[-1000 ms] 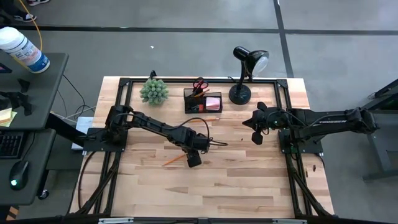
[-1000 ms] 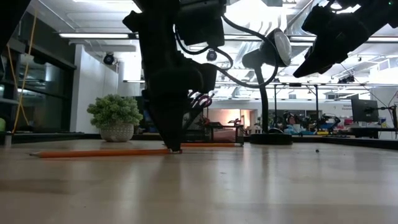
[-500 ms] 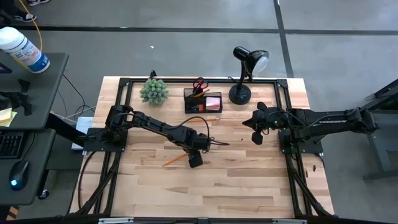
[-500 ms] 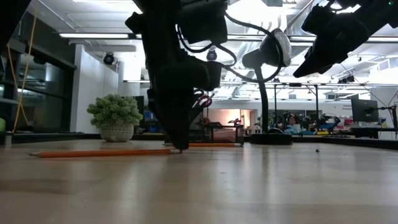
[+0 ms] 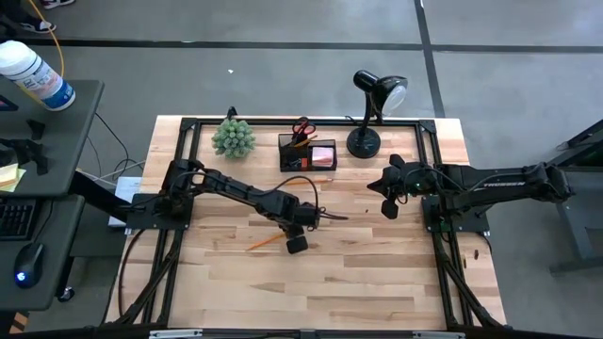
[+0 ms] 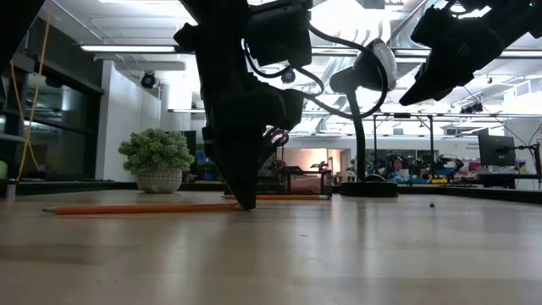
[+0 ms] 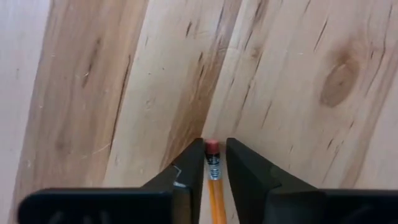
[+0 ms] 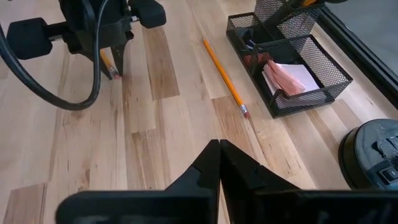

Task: Pick and place office supplies into organizer
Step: Put the bottom yellow pencil into the black desk organizer

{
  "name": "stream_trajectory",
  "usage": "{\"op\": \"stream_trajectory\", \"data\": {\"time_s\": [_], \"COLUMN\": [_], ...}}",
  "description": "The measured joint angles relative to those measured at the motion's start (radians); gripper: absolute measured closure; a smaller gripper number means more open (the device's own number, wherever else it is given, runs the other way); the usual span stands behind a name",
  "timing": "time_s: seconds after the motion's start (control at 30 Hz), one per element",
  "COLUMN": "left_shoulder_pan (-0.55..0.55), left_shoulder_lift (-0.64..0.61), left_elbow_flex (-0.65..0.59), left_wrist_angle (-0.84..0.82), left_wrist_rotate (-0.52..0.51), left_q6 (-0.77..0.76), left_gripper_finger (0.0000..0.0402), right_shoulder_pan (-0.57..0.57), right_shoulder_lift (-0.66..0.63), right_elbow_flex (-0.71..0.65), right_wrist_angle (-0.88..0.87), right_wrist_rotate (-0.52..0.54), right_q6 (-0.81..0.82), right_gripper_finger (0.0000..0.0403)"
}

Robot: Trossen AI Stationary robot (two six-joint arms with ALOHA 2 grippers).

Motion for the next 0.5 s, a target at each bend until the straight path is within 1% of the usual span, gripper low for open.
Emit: {"op": "stream_trajectory", "data": {"time_s": [0.2, 0.33, 0.5], "left_shoulder_pan": [0.000, 0.000, -0.001], "left_shoulder_lift": [0.000, 0.000, -0.021], "left_elbow_flex": [0.000, 0.000, -0.003], "left_wrist_angle": [-0.001, -0.001, -0.019], "left_wrist_rotate": [0.001, 0.023, 0.075], "left_q6": [0.013, 0.028, 0.042], "left_gripper_finger": [0.0394, 0.0389, 0.0398], "right_shoulder_pan": [0.000, 0.000, 0.000], "right_shoulder_lift": [0.000, 0.000, 0.000], "right_elbow_flex": [0.000, 0.000, 0.000], "right_wrist_angle": [0.000, 0.000, 0.000], "right_wrist_rotate": [0.000, 0.000, 0.000], "right_q6": [0.000, 0.000, 0.000], "right_gripper_finger": [0.0398, 0.0397, 0.0401]}}
